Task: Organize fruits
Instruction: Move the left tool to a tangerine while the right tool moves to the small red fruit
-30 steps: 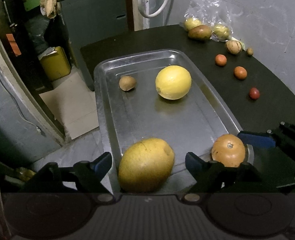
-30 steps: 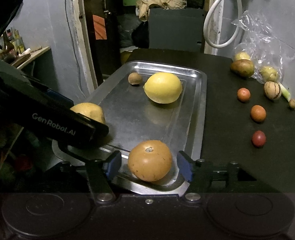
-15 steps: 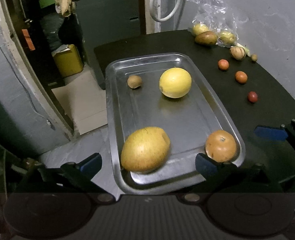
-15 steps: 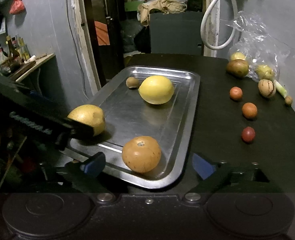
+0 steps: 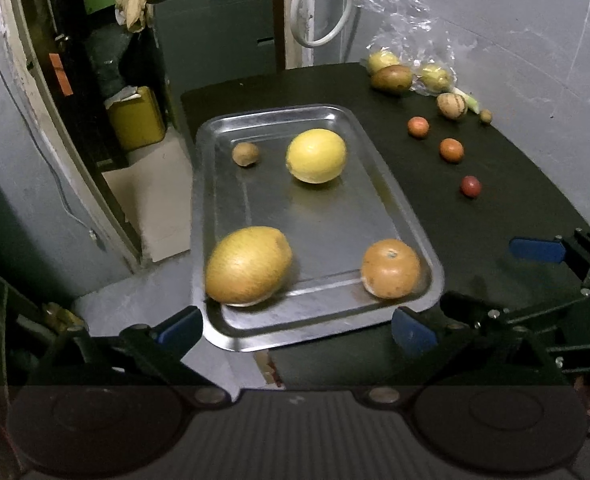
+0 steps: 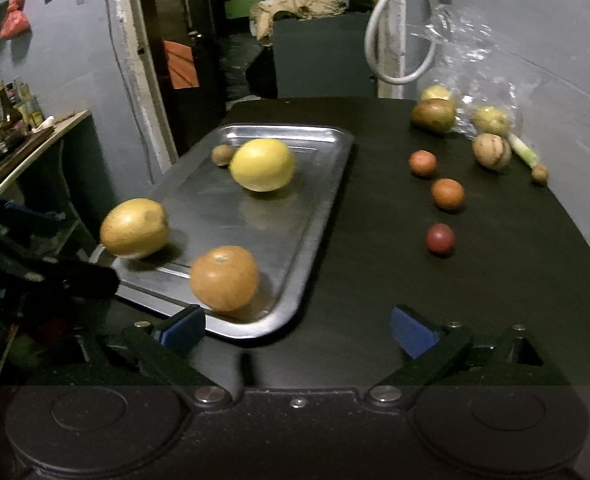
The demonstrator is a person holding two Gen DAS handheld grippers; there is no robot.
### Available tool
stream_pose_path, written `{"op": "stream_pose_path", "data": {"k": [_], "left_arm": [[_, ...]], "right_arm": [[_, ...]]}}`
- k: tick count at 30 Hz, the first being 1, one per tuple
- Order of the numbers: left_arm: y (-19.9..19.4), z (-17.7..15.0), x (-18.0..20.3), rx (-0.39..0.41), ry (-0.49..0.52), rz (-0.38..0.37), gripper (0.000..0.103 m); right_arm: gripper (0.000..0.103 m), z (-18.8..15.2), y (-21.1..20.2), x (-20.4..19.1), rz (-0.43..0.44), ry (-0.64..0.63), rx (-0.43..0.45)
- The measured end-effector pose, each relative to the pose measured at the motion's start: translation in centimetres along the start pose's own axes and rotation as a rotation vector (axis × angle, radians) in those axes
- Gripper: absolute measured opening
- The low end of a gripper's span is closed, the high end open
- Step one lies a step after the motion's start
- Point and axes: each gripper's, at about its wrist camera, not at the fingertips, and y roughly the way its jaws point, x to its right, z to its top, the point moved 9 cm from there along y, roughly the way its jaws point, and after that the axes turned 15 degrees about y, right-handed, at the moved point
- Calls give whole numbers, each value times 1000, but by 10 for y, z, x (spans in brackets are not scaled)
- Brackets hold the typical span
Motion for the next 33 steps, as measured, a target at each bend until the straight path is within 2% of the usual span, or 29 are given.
{"op": "stream_pose_path", "data": {"k": [13,21,33], "left_arm": [[5,20,47,17,20,-53,102],[17,47,64,39,63,-55,102],[49,94,78,57,56,-77,102]], "right_arm": [[102,4,-6,59,-94,55,2],[102,11,-8,81,-123,63,14],[102,22,-1,108,-152,69,35]]}}
